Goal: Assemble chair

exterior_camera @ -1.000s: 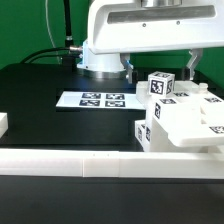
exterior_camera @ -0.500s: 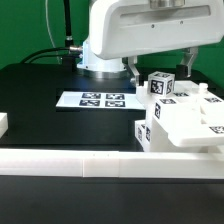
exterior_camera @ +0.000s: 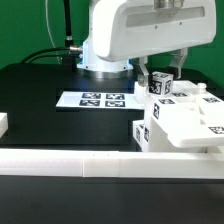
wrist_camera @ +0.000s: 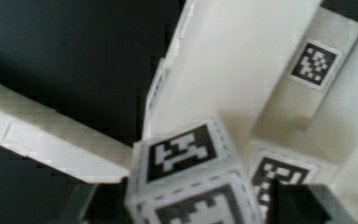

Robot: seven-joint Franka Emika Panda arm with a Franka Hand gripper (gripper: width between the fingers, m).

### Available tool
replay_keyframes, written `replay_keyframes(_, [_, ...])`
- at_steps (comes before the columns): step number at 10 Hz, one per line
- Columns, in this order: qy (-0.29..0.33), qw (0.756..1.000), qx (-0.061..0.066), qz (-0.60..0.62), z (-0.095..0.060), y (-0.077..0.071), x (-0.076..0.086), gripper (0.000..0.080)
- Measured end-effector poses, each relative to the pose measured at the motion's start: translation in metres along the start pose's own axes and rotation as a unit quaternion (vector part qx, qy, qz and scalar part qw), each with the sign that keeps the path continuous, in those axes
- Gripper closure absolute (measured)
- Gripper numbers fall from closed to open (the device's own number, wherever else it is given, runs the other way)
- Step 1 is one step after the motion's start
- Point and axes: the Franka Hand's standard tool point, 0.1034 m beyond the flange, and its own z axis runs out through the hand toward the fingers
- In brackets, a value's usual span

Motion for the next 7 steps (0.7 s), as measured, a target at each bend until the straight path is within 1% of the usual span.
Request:
replay_keyframes(1, [0.0,1.0,0.0,0.003,0.0,0.0001,-0.0001,0.0518])
replay_keyframes(4, [0.0,1.0,0.0,0.016,0.0,0.0002,0.0,0.0518])
replay_keyframes(7, [0.001,0.99,0.0,0.144,-0.0001,-0.0006,0.0008,0.0518])
